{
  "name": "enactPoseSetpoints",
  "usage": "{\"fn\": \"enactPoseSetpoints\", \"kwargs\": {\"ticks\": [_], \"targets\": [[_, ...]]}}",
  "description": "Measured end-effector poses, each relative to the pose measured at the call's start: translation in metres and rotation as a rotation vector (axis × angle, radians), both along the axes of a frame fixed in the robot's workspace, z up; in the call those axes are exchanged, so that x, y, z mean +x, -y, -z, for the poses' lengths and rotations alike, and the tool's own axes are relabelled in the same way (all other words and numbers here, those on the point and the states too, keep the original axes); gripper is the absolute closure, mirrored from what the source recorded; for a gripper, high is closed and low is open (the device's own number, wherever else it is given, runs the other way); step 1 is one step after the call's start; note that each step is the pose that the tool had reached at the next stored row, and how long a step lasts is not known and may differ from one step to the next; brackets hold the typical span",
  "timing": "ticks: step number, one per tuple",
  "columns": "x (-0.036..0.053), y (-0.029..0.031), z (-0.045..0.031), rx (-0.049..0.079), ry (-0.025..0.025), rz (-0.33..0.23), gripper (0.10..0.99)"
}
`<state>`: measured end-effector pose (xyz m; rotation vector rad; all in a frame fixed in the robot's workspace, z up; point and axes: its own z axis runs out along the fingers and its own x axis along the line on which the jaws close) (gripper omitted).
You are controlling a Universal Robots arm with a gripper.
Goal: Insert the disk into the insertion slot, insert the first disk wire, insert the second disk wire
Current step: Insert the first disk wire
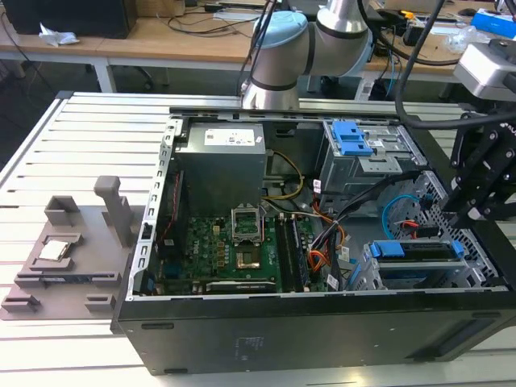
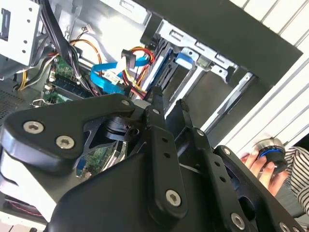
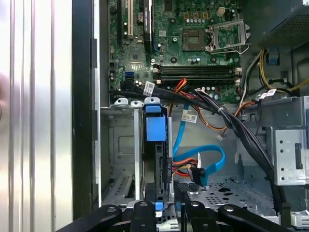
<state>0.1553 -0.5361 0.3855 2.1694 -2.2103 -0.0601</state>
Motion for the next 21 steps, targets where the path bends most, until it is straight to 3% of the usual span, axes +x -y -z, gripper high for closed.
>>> {"fn": "enactPoseSetpoints", "kwargs": {"ticks": [17, 21], "targets": [[0.0053, -0.0001, 0.0161, 0.000, -0.0002, 0.001, 0.784], [0.0000, -0.0001, 0.0174, 0.000, -0.0002, 0.006, 0.784]]}}
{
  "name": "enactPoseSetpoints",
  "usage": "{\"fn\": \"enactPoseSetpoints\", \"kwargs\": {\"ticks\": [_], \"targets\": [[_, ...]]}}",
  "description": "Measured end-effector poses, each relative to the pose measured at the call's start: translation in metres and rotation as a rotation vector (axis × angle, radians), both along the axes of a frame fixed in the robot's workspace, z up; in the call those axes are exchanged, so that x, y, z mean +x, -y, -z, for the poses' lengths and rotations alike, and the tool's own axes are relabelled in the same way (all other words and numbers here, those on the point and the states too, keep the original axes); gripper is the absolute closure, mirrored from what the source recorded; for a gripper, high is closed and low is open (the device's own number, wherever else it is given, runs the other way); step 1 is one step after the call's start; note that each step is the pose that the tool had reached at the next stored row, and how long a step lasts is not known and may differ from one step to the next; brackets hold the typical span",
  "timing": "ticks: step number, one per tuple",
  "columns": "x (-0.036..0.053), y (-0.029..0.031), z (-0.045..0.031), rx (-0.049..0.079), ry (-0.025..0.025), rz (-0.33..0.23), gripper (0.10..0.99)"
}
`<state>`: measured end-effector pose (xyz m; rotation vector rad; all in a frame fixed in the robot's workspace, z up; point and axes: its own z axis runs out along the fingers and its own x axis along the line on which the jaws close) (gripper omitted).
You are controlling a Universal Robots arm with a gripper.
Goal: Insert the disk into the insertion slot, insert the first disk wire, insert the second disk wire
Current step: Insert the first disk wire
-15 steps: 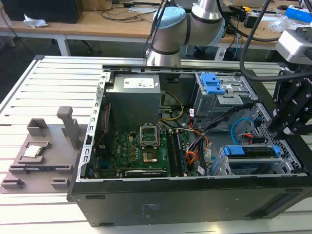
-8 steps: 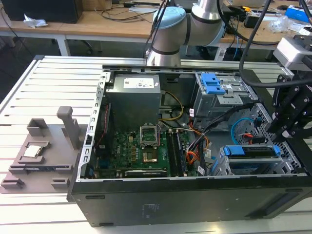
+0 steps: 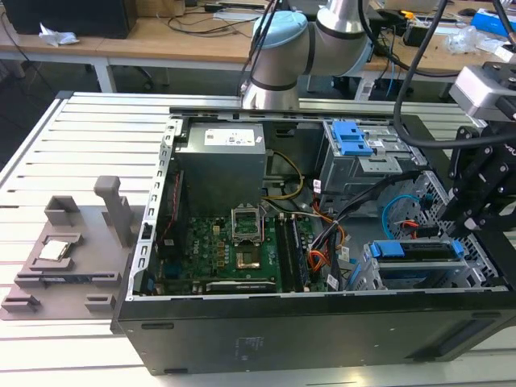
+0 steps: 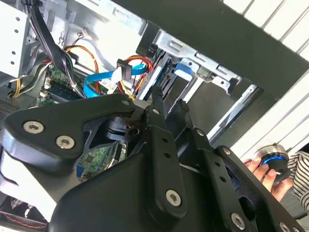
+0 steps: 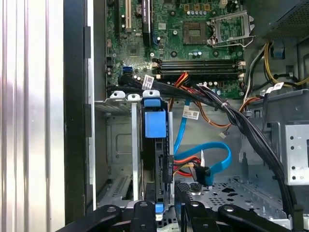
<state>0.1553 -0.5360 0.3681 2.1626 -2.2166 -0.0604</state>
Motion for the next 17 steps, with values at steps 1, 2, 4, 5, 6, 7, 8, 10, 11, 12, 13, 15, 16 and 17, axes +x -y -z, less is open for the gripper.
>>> {"fn": "enactPoseSetpoints", "kwargs": {"ticks": [1, 2, 4, 5, 6, 7, 8, 10, 11, 12, 13, 15, 16, 17], "targets": [[-0.0050, 0.0000, 0.0008, 0.000, 0.0000, 0.001, 0.784], [-0.0084, 0.0000, 0.0016, 0.000, 0.0000, 0.001, 0.784], [-0.0113, 0.0000, 0.0035, 0.000, 0.0000, 0.003, 0.784], [-0.0118, 0.0000, 0.0045, 0.000, 0.0000, 0.009, 0.784], [-0.0120, 0.0000, 0.0061, 0.000, 0.0001, 0.025, 0.784], [-0.0128, 0.0000, 0.0072, 0.000, 0.0000, 0.037, 0.784], [-0.0138, 0.0000, 0.0077, 0.000, 0.0001, 0.042, 0.784], [-0.0197, 0.0001, 0.0096, 0.000, 0.0000, 0.047, 0.784], [-0.0208, 0.0000, 0.0112, 0.000, 0.0000, 0.047, 0.784], [-0.0207, 0.0000, 0.0120, 0.000, 0.0000, 0.047, 0.784], [-0.0208, 0.0000, 0.0120, 0.000, 0.0000, 0.047, 0.784], [-0.0208, 0.0000, 0.0124, 0.000, 0.0000, 0.047, 0.784], [-0.0208, 0.0000, 0.0125, 0.000, 0.0000, 0.047, 0.800], [-0.0208, 0.0000, 0.0126, 0.000, 0.0000, 0.047, 0.867]]}}
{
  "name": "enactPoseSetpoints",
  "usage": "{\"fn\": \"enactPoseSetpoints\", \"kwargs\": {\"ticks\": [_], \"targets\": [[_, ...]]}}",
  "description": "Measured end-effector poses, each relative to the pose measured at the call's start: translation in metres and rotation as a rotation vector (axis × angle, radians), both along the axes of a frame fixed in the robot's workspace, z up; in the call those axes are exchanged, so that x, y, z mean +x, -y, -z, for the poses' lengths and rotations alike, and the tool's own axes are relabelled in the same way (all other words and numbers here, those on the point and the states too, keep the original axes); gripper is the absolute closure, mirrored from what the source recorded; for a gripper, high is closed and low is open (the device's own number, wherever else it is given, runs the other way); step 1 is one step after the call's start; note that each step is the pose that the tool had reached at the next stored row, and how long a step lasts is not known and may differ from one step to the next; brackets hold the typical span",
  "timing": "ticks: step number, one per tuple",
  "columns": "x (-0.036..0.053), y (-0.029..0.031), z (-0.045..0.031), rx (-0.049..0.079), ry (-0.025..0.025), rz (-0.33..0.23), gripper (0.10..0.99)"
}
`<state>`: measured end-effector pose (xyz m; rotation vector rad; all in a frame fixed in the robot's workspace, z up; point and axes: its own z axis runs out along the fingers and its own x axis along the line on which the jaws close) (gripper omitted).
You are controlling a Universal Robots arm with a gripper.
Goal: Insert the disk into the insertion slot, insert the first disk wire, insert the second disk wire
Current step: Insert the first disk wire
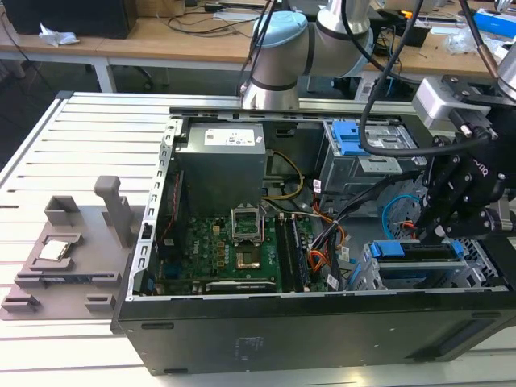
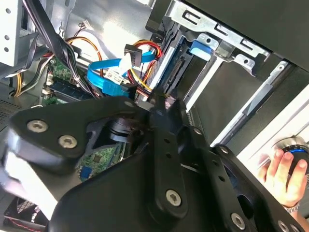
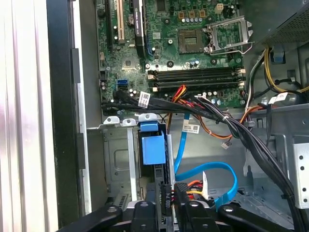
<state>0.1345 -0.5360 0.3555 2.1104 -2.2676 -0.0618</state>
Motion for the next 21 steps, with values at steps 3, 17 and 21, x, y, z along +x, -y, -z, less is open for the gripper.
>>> {"fn": "enactPoseSetpoints", "kwargs": {"ticks": [3, 17, 21], "targets": [[0.0000, 0.0000, 0.0004, 0.000, 0.0000, 0.000, 0.925], [0.0148, 0.0006, 0.0062, 0.000, -0.0050, -0.001, 0.925], [0.0167, 0.0005, 0.0074, 0.000, -0.0050, -0.002, 0.925]]}}
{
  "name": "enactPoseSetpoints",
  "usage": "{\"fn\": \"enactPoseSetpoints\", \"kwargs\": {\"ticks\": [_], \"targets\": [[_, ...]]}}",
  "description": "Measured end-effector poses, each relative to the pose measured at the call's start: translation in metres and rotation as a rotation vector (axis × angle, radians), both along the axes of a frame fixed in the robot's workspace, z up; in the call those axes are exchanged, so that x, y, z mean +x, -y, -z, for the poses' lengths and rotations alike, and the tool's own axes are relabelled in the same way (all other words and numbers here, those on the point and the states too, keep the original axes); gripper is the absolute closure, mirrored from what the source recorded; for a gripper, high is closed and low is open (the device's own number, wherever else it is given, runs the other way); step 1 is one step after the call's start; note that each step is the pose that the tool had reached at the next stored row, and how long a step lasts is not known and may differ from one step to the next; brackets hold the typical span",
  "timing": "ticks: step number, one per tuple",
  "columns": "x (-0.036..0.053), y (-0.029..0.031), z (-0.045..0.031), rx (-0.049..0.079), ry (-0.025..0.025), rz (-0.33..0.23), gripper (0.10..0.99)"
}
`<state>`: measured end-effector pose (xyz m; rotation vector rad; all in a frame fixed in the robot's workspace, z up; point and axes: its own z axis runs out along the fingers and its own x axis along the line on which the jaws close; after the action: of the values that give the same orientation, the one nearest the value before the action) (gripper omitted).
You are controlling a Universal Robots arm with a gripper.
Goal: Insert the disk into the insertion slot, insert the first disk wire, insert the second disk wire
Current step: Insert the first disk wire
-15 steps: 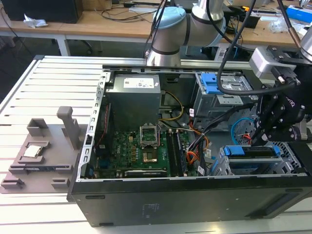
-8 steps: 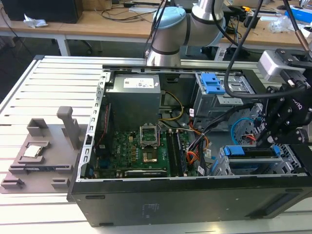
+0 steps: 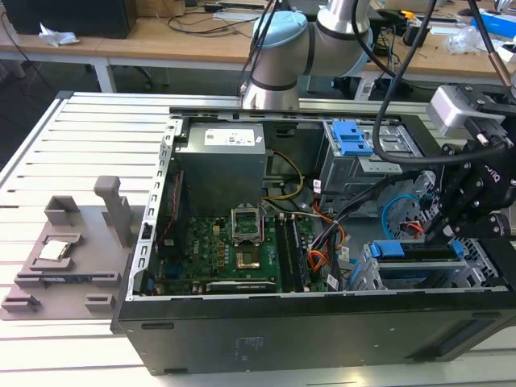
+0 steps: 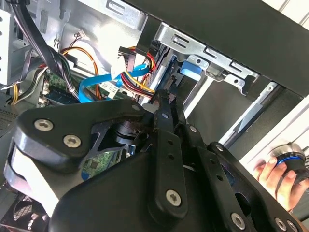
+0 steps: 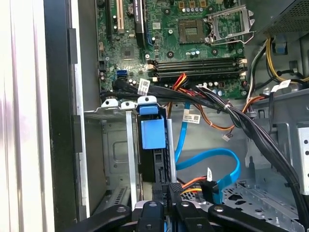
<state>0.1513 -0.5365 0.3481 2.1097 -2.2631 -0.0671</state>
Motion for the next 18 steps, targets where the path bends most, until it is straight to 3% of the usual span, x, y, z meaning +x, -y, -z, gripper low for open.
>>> {"fn": "enactPoseSetpoints", "kwargs": {"ticks": [18], "targets": [[0.0040, 0.0000, 0.0108, 0.000, -0.0001, -0.001, 0.925]]}}
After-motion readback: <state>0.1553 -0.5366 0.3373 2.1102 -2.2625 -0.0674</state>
